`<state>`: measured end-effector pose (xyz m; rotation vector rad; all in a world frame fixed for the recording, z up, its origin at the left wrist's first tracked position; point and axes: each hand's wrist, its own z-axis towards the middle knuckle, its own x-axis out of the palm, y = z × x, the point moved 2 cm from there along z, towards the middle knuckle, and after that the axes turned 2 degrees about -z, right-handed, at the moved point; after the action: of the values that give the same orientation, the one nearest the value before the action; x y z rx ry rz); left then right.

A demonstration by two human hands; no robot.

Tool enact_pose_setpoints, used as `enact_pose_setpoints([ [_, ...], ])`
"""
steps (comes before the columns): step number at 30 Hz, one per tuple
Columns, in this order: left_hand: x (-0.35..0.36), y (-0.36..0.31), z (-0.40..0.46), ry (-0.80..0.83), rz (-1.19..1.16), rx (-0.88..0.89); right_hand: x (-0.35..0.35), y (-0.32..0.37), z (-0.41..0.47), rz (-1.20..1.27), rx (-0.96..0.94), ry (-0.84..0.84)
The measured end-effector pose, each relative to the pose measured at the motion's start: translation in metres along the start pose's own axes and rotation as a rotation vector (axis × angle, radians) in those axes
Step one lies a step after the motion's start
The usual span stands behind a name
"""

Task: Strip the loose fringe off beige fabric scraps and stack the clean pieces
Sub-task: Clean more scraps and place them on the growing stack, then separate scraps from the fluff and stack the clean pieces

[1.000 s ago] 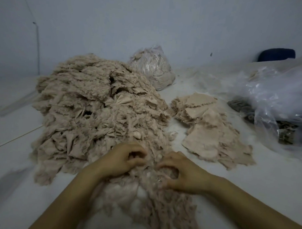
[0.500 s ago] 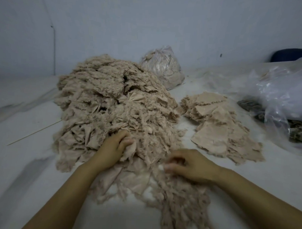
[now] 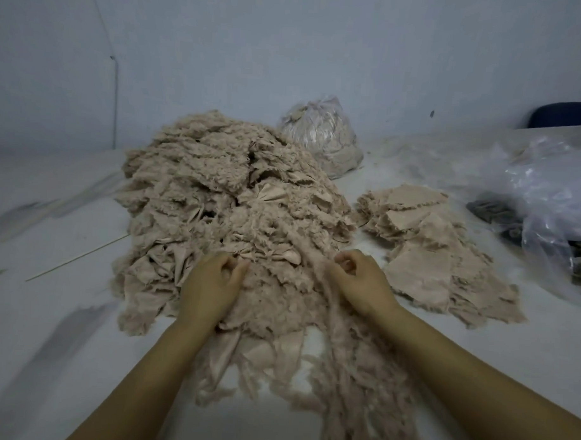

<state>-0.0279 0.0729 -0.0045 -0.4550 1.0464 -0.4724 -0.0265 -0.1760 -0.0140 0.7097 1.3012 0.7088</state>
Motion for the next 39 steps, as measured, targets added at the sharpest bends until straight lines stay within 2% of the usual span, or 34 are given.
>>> enact_pose_setpoints([
  [2,0.002,-0.018,0.011,-0.103,0.087,0.126,0.005,0.001,0.014,0.115,0.109,0.008],
  [4,0.012,-0.034,0.027,-0.020,0.089,0.184,0.009,0.006,0.031,0.107,0.130,-0.045],
  [8,0.040,-0.048,0.061,0.137,0.236,0.094,0.012,0.017,0.063,0.125,0.036,-0.116],
  [10,0.051,-0.046,0.077,0.189,0.310,0.031,0.014,0.021,0.079,0.125,-0.001,-0.075],
  [13,0.064,-0.042,0.102,0.275,0.288,-0.072,0.018,0.021,0.104,0.130,0.005,-0.019],
  [17,0.076,-0.035,0.132,0.362,0.277,-0.068,0.028,0.019,0.130,0.460,0.249,0.177],
  [18,0.079,-0.034,0.135,0.373,0.261,-0.036,0.030,0.021,0.134,0.450,0.272,0.201],
  [20,0.077,-0.032,0.138,0.307,0.131,-0.032,0.032,0.023,0.139,0.436,0.253,0.142],
  [22,0.067,-0.034,0.140,0.189,-0.088,-0.096,0.029,0.032,0.142,0.524,0.221,0.078],
  [25,0.038,-0.051,0.146,0.083,-0.420,-0.131,0.014,0.059,0.136,0.672,0.132,0.080],
  [27,0.012,-0.069,0.146,0.043,-0.482,-0.054,0.001,0.076,0.124,0.736,0.050,0.102],
  [29,-0.009,-0.083,0.141,0.029,-0.408,0.036,-0.014,0.088,0.106,0.755,-0.033,0.126],
  [32,-0.021,-0.083,0.113,0.125,-0.217,0.142,-0.033,0.079,0.070,0.628,-0.099,0.156],
  [35,-0.008,-0.065,0.065,0.320,0.039,0.230,-0.037,0.040,0.029,0.307,-0.164,0.119],
  [39,0.012,-0.049,-0.001,0.469,0.145,0.443,-0.029,-0.009,-0.012,0.022,-0.138,0.233],
])
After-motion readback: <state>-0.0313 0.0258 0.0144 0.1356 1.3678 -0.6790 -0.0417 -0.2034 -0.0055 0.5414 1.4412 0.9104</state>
